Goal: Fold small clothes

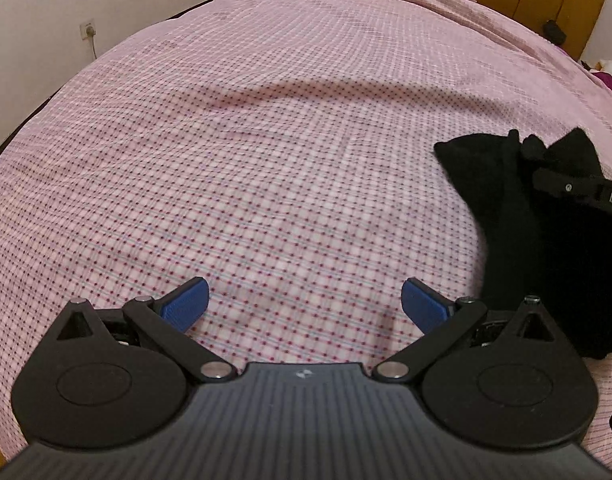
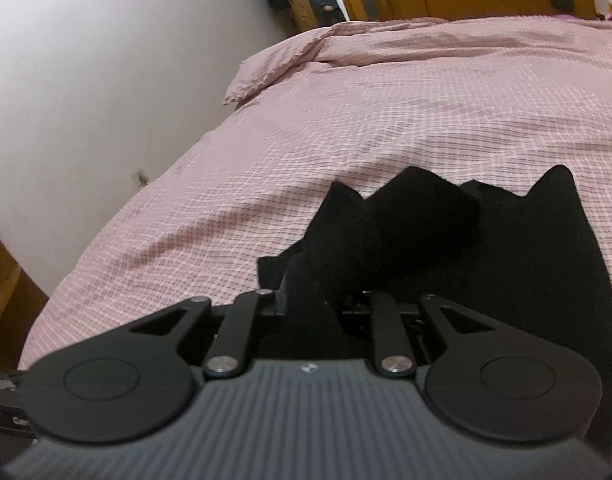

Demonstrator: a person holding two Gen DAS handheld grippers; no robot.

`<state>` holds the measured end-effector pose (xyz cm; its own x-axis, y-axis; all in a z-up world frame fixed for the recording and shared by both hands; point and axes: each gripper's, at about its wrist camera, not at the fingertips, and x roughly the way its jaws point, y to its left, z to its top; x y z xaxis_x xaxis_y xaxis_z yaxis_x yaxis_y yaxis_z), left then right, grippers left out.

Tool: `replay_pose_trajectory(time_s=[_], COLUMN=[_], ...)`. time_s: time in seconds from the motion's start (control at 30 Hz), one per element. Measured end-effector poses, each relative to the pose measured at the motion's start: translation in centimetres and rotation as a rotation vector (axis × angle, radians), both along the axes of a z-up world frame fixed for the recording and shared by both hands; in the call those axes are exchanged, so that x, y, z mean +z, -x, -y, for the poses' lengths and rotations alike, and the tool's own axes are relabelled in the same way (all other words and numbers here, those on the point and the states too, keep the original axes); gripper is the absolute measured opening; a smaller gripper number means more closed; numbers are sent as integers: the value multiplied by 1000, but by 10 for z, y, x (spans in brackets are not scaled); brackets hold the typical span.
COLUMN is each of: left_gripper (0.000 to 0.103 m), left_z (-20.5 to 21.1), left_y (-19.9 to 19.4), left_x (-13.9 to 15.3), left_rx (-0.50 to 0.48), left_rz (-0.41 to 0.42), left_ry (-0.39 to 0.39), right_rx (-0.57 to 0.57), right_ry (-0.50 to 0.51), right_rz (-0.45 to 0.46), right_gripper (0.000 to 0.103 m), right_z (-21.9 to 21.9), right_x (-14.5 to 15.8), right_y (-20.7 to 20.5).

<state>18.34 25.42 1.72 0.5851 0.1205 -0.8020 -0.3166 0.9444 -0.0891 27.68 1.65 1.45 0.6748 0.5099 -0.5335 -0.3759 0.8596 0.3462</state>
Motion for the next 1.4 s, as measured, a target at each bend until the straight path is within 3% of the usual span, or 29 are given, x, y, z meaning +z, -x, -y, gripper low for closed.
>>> replay_pose_trajectory(time_s=[0.1, 0.23, 0.33, 0.4, 0.53, 0.77, 1.07, 1.23, 1.4], left_gripper=[103, 103, 103, 103, 103, 103, 103, 103, 103], left_z=[-4, -6, -4, -2, 0, 14, 57, 86, 97], left_y=[1, 2, 4, 5, 8, 10, -11, -26, -43], left_x=[-2, -2, 1, 5, 13, 32, 52, 52, 30], left_rx=[7, 23, 15, 9, 15, -25, -129, -164, -166], left_rz=[2, 1, 8, 13, 30, 64, 128, 140, 82], left_ry=[7, 23, 23, 11, 14, 20, 97, 65, -33], right_rx=[33, 81, 93, 117, 170, 189, -15, -111, -83], right_ry=[4, 98, 76, 11, -59, -85, 6, 28, 29], right_rz=[37, 36, 24, 25, 25, -9, 6, -24, -76], right_gripper=[20, 24, 40, 59, 59, 60, 60, 60, 60], right_z=[-9, -29, -31, -26, -9, 31, 103, 116, 102], right_x=[7, 2, -1, 4, 16, 32, 27, 5, -15], right_y=[6, 3, 6, 12, 32, 56, 53, 50, 48])
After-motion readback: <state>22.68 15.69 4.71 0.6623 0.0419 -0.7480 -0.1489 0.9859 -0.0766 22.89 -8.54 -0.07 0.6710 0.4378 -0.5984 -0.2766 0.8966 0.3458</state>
